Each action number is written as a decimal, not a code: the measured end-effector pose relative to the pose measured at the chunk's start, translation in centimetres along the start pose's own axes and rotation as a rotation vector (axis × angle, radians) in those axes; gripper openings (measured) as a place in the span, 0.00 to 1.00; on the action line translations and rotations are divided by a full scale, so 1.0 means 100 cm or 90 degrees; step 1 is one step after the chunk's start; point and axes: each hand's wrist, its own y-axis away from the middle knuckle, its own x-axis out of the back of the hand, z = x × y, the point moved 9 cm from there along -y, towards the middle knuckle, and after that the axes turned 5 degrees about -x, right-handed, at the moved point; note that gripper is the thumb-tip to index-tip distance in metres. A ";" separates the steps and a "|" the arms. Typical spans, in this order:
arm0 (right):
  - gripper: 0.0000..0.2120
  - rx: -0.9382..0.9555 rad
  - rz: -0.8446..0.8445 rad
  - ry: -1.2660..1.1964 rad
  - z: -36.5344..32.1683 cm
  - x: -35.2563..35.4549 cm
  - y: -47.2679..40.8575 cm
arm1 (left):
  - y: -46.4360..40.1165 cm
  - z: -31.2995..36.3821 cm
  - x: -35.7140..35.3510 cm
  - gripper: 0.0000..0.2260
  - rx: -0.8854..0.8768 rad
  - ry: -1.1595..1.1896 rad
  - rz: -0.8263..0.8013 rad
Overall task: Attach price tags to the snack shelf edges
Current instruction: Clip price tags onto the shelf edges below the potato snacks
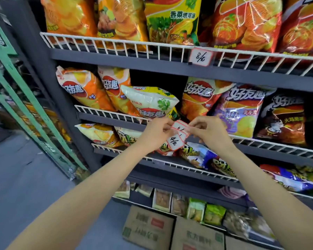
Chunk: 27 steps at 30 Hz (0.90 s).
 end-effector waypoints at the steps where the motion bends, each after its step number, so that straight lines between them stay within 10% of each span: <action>1: 0.03 -0.010 -0.001 0.003 0.005 -0.001 -0.001 | -0.001 -0.005 -0.005 0.13 0.012 0.011 -0.002; 17: 0.06 -0.161 0.055 -0.211 0.057 -0.008 -0.004 | -0.003 -0.055 -0.026 0.13 0.118 0.086 0.025; 27: 0.06 -0.143 0.159 -0.070 0.066 0.008 -0.017 | -0.011 -0.061 -0.043 0.19 0.142 0.083 -0.052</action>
